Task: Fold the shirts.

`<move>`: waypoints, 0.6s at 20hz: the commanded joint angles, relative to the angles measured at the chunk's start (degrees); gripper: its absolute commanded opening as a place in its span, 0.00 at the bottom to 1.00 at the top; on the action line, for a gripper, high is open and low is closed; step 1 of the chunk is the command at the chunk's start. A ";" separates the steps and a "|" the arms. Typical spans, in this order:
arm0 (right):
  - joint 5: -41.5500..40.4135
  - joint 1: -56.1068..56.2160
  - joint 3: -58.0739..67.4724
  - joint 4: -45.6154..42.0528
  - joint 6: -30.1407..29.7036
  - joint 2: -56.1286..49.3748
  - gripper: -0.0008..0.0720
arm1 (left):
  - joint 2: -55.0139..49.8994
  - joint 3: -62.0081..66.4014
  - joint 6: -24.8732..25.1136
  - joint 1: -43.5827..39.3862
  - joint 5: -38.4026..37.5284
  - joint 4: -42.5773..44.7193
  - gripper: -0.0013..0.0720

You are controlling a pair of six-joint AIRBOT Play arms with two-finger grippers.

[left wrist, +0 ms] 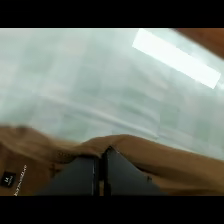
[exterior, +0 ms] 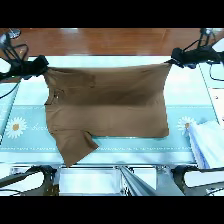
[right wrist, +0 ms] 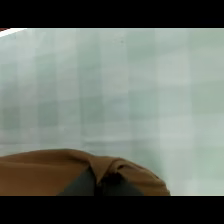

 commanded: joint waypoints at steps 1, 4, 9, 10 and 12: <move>4.44 -0.02 4.42 0.61 1.20 -5.75 0.04 | -4.42 0.00 -1.01 -0.37 -4.68 -0.83 0.05; 10.38 -1.38 4.42 0.70 -0.31 -4.94 0.04 | -4.15 2.45 4.02 2.67 -13.60 -1.05 0.05; 21.22 -0.98 0.83 -4.79 -3.17 -4.98 0.04 | -6.29 2.36 12.63 6.12 -25.46 -0.79 0.05; 20.79 -0.98 -0.90 -4.87 -3.17 -4.98 0.04 | -7.26 1.62 12.94 6.03 -26.23 -0.83 0.05; 18.99 -0.83 -4.50 -4.72 -3.19 -4.98 0.04 | -9.05 -0.17 12.94 5.62 -26.49 -0.83 0.05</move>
